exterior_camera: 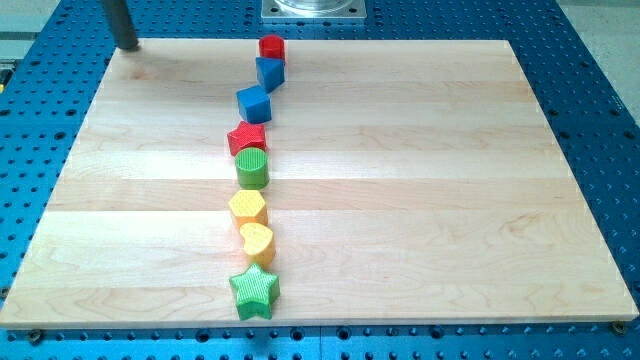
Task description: Adjust the red star above the green circle
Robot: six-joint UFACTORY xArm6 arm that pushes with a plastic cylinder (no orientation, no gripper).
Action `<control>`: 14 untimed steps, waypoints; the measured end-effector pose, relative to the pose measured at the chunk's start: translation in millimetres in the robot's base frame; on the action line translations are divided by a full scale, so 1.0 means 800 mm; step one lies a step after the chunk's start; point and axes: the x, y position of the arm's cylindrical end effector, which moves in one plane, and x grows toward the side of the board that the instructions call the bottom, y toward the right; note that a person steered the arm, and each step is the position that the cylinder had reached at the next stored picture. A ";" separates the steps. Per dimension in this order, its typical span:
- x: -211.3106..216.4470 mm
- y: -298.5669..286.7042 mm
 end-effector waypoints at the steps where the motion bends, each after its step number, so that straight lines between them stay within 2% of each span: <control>1: 0.097 0.050; 2: 0.191 0.128; 3: 0.255 0.188; 4: 0.274 0.198; 6: 0.276 0.212; 9: 0.236 0.224; 14: 0.221 0.224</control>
